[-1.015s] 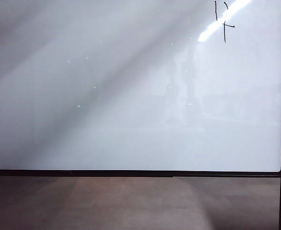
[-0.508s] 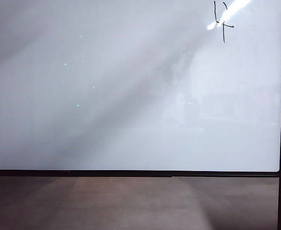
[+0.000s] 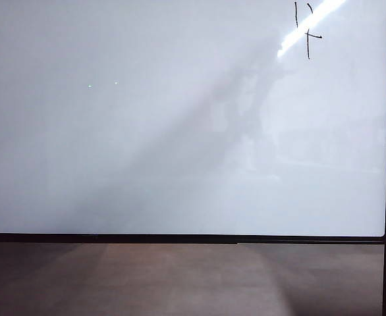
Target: Reach to the right to find the marker pen, pick it up, and write the number 4 on the whiteboard.
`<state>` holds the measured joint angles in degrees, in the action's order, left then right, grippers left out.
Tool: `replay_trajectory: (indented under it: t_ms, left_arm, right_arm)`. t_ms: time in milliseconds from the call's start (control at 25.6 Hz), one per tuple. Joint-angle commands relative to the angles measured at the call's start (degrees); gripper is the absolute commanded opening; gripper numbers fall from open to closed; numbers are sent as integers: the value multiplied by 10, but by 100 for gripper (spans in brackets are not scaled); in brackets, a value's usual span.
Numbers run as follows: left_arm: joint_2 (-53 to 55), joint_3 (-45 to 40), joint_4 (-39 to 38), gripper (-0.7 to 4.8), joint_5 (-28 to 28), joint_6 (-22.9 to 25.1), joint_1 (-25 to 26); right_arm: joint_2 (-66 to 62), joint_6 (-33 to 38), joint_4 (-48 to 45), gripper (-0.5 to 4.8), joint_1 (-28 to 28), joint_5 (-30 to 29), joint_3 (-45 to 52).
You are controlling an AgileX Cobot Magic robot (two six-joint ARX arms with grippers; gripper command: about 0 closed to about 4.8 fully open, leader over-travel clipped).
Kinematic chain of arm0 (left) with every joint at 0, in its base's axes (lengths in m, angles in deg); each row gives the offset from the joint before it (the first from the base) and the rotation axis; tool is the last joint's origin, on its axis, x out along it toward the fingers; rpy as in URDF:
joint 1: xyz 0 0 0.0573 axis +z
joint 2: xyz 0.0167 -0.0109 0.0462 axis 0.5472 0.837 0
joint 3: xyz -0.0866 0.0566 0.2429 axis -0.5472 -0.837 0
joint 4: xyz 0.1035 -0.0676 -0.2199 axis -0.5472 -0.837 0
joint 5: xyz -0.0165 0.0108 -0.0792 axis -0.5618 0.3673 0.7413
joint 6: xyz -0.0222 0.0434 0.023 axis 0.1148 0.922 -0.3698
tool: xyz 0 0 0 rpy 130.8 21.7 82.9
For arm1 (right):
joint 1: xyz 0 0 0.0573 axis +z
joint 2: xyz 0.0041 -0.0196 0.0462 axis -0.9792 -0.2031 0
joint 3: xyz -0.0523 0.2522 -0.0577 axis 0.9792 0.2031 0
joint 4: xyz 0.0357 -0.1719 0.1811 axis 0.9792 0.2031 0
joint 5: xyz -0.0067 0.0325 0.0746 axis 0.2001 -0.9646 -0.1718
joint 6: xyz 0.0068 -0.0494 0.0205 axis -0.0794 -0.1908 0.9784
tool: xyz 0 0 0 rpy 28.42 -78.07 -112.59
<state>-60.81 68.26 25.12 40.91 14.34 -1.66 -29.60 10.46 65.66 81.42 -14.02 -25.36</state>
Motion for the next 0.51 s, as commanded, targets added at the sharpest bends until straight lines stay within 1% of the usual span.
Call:
replay_trajectory:
  t_ms: [39,156,273,312,390,430,469,508]
  left_arm:
    - [-30,-45,8,-5,21,-37,0]
    - [-35,-85,9,-5,41,-48,0]
    - [-31,-138,24,-5,99,-53,0]
    - [-31,-164,37,-5,118,-62,0]
    - [-31,-211,64,-5,134,-81,0]
    - [-31,-239,82,-5,135,-92,0]
    - [-31,-288,115,-5,135,-110,0]
    - [-31,-311,133,-5,135,-113,0]
  right_arm:
    - [24,35,-58,-6,1,-3,47]
    - [38,35,-89,-6,1,-3,83]
    - [39,37,-90,-6,2,-3,108]
    - [39,39,-90,-6,2,-3,119]
    - [41,39,-90,-6,2,-3,137]
    - [41,40,-89,-6,3,-4,148]
    - [41,41,-90,-6,3,-3,167]
    - [41,41,-95,-6,3,-2,181]
